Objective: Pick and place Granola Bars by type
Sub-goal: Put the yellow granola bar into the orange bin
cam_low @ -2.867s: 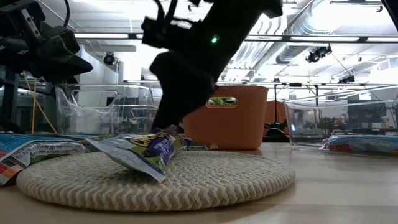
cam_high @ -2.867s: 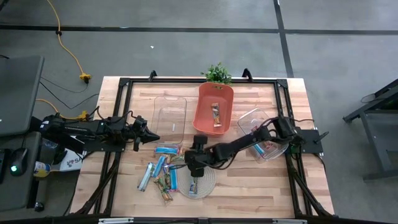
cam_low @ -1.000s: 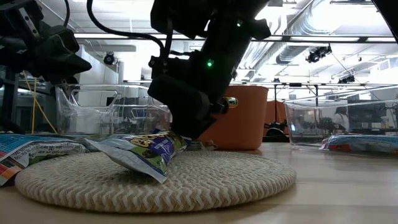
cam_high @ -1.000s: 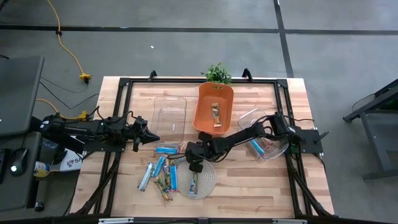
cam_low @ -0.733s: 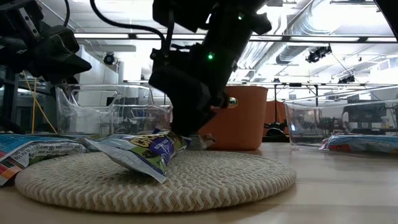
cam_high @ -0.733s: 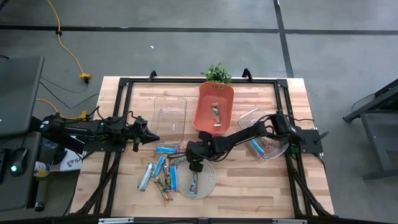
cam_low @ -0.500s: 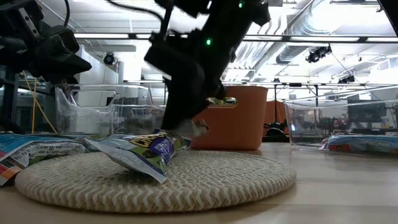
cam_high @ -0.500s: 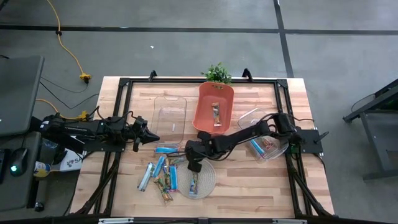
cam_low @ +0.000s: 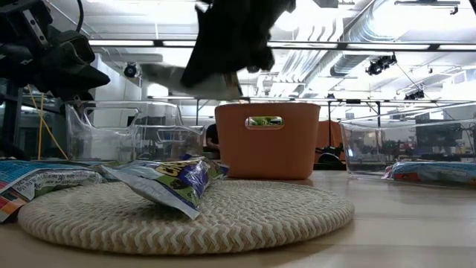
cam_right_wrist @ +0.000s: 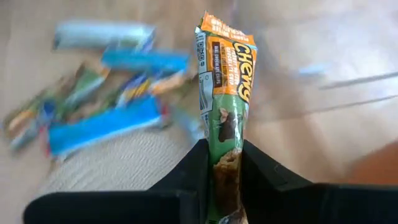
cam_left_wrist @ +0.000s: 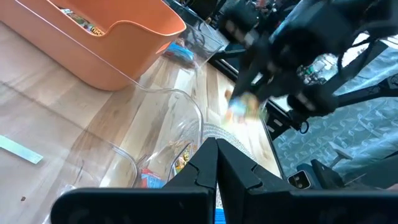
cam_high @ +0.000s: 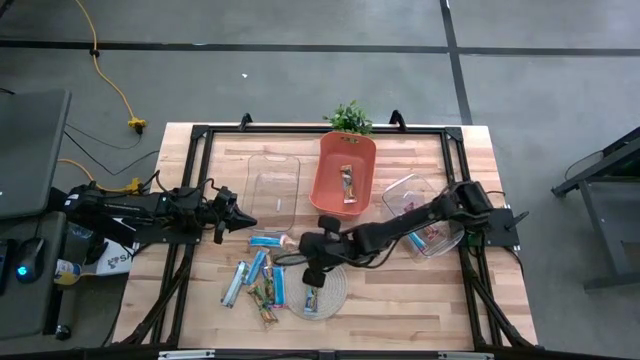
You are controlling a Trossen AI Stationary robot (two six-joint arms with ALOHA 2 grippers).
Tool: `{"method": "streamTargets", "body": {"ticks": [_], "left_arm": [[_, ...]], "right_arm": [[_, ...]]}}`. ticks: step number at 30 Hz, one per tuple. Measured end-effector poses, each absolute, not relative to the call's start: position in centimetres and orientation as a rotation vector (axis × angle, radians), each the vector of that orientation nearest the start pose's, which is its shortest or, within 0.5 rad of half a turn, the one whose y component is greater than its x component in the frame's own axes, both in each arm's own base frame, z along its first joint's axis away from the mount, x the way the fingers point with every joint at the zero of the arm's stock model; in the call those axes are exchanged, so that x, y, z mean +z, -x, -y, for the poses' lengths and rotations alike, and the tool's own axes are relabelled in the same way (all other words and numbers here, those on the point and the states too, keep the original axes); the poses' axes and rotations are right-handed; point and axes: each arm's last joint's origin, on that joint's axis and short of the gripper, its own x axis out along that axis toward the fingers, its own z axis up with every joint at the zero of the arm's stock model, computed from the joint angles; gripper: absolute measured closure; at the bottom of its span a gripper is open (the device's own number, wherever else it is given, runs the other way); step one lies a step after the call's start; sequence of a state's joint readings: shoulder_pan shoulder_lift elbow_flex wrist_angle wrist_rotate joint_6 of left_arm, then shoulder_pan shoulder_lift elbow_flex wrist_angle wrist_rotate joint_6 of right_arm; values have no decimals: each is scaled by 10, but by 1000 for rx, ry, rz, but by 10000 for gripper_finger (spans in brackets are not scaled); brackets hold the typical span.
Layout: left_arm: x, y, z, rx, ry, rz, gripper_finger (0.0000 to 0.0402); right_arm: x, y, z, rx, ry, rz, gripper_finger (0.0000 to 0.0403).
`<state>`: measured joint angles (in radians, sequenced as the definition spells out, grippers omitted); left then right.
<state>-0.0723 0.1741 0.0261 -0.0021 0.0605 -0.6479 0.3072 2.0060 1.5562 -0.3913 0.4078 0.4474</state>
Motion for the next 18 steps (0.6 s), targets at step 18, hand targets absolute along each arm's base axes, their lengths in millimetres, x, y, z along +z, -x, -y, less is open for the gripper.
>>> {"method": "streamTargets", "body": {"ticks": [18], "left_arm": [[158, -106, 9, -79, 645, -188, 401]], "right_arm": [[284, -389, -38, -930, -356, -470, 345]]}}
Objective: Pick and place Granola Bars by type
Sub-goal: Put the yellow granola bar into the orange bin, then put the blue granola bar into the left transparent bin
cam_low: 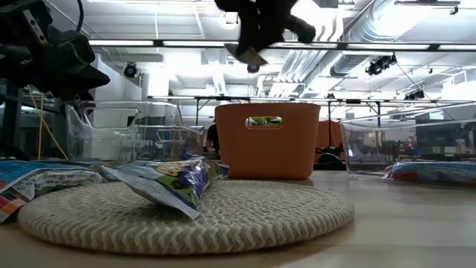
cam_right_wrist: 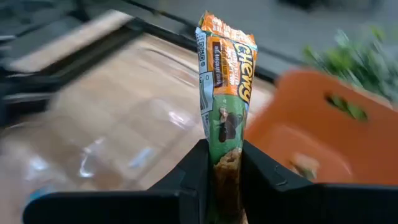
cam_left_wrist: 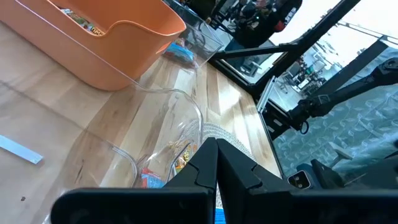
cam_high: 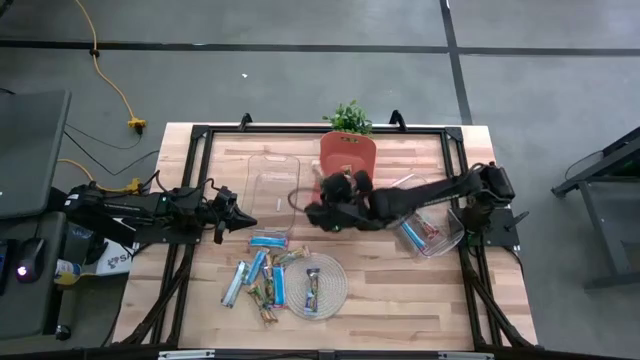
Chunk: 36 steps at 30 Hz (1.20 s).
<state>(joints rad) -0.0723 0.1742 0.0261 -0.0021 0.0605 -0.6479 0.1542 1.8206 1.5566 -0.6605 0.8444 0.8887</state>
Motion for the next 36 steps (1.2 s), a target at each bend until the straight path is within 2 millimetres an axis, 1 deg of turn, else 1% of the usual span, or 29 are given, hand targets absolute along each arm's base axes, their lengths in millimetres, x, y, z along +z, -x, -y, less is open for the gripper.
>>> {"method": "streamTargets", "body": {"ticks": [5, 11, 17, 23, 31, 36], "left_arm": [[158, -106, 9, -79, 646, -188, 401], [158, -106, 9, -54, 654, -182, 401], [158, -106, 9, -53, 658, -182, 401], [158, -106, 9, -52, 658, -182, 401], [158, -106, 9, -52, 656, -181, 401], [158, -106, 9, -53, 655, -181, 401]], "right_arm": [[270, -382, -3, -1032, -545, -588, 345], [264, -374, 29, -1088, -609, -707, 345], [262, -371, 52, -1064, -683, -785, 338], [261, -369, 63, -1050, -733, -827, 317], [261, -368, 63, -1057, -728, -831, 292], [265, -371, 64, -1027, -666, -801, 289]]}}
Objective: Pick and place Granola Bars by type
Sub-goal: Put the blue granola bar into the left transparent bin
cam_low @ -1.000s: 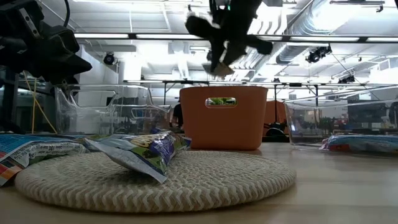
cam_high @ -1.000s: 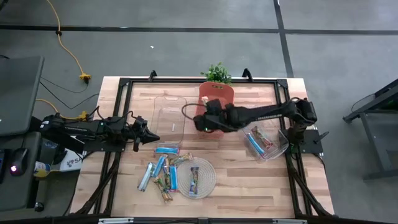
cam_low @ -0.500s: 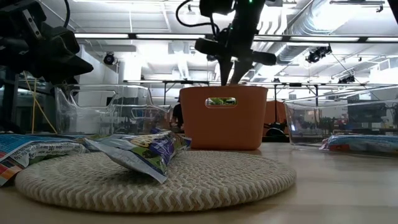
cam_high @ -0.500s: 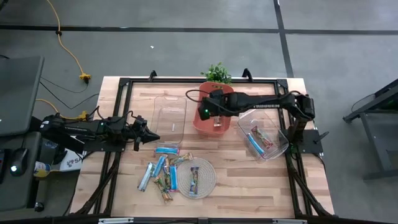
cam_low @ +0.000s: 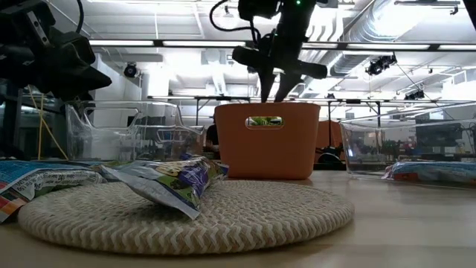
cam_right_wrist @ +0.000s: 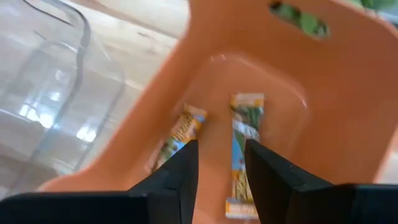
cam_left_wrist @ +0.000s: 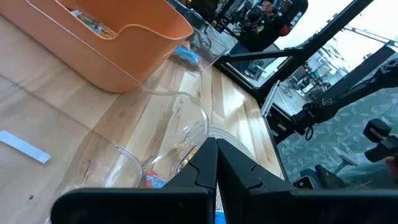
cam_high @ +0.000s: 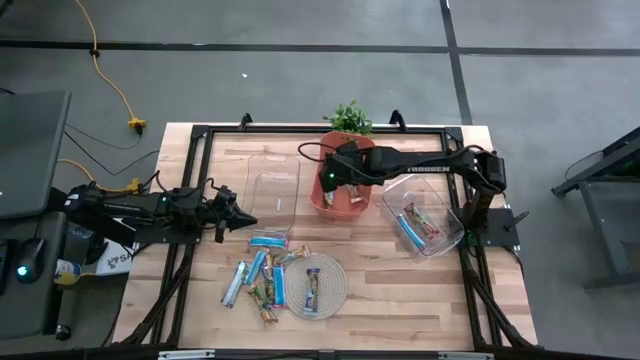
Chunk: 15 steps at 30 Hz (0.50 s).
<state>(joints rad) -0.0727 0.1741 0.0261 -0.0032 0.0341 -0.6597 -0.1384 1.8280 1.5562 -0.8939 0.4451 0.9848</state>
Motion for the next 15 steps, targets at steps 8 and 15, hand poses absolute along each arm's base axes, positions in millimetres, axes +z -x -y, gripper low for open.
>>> {"method": "streamTargets", "body": {"ticks": [8, 15], "left_arm": [[158, -106, 9, -52, 655, -181, 401], [158, -106, 9, -53, 649, -181, 401]], "right_arm": [[299, -376, 63, -816, -592, -643, 289], [335, -384, 55, -376, -579, -503, 289]]}}
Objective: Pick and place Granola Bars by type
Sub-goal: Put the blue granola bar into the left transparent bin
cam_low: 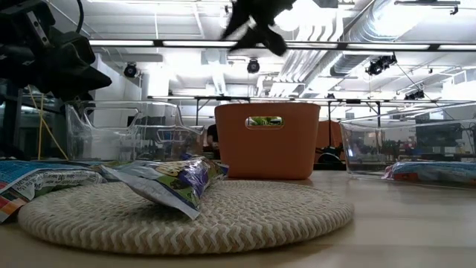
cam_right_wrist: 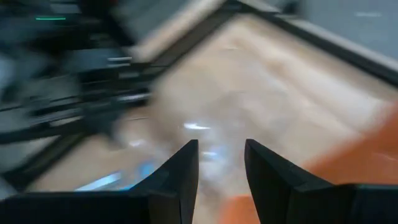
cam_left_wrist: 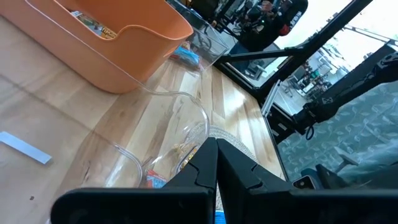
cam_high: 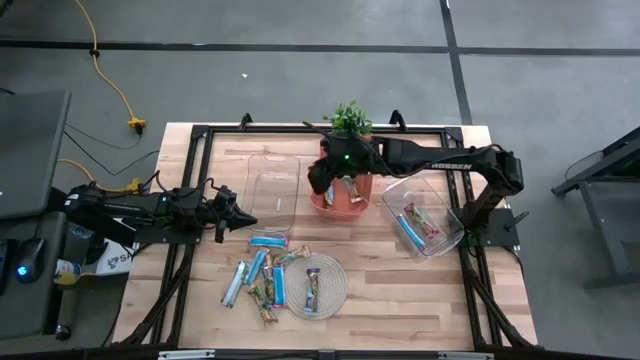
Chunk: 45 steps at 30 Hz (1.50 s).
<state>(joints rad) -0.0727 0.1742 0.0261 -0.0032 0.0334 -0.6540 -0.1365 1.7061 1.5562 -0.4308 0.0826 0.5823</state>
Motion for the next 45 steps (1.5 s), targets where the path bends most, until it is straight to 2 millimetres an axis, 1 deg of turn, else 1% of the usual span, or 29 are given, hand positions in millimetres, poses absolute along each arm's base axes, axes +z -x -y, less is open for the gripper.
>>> {"method": "streamTargets", "body": {"ticks": [3, 6, 10, 13, 18, 23, 26, 28, 32, 33, 37, 39, 42, 43, 45], "left_arm": [[158, -106, 9, -53, 647, -180, 401], [158, -106, 9, -52, 647, -181, 401], [158, -106, 9, -53, 647, -181, 401], [158, -106, 9, -53, 647, -180, 401], [158, -106, 9, -52, 651, -180, 401], [158, -106, 9, -52, 654, -180, 401], [158, -106, 9, -52, 654, -180, 401], [158, -106, 9, -53, 654, -181, 401], [158, -106, 9, -55, 654, -181, 401], [158, -106, 9, -58, 654, -182, 401], [158, -106, 9, -62, 655, -183, 401], [158, -106, 9, -67, 658, -184, 401], [158, -106, 10, -85, 662, -188, 401], [158, -106, 10, -90, 666, -190, 401], [158, -106, 10, -90, 681, -192, 401]], "right_arm": [[344, -389, 46, -131, -595, -469, 289], [350, -392, 29, 81, -566, -452, 289], [354, -394, 4, 247, -479, -434, 289], [356, -395, -17, 309, -420, -418, 289], [356, -393, -50, 300, -418, -419, 289], [361, -388, -90, 286, -359, -358, 289], [363, -383, -111, 264, -358, -332, 289], [369, -380, -125, 246, -351, -318, 289], [393, -379, -156, 226, -298, -242, 289], [399, -380, -163, 217, -280, -247, 289], [418, -386, -185, 138, -236, -295, 289], [424, -393, -193, 88, -257, -306, 290], [433, -402, -204, 62, -323, -297, 297], [434, -404, -207, 58, -344, -297, 300], [427, -411, -213, 64, -401, -271, 308]]}}
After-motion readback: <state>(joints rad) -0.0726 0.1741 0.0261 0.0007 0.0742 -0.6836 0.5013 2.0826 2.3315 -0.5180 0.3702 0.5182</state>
